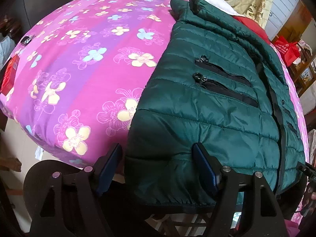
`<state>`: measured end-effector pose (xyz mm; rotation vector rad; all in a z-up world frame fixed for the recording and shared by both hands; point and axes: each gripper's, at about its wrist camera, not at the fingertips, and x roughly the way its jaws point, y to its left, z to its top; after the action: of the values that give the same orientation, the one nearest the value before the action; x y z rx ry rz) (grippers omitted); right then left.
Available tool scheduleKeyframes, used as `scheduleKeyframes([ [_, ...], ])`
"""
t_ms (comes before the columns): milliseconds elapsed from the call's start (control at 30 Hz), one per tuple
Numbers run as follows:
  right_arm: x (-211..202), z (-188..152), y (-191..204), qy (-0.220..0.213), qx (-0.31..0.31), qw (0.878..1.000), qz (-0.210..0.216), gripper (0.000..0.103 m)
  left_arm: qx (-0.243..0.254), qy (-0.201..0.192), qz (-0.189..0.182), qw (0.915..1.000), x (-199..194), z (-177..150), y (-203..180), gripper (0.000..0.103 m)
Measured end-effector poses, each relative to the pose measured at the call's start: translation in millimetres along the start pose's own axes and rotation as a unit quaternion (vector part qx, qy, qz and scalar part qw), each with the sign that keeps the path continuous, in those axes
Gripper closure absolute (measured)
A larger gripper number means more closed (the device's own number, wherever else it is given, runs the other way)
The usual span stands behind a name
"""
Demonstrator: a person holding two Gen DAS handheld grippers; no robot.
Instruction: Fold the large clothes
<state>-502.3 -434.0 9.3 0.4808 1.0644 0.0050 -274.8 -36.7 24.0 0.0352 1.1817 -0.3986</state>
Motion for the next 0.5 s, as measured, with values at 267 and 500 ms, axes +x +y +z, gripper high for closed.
scheduleKeyframes([
  [267,-5,0,-2,-0.017,-0.006,1.0,0.014,0.065,0.01,0.0,0.001,1.0,-2,-1,-7,0.062],
  [500,-9,2,3,-0.018,-0.016,1.0,0.007,0.07,0.04,-0.013,0.026,0.9988,-10,-1,-16,0.099],
])
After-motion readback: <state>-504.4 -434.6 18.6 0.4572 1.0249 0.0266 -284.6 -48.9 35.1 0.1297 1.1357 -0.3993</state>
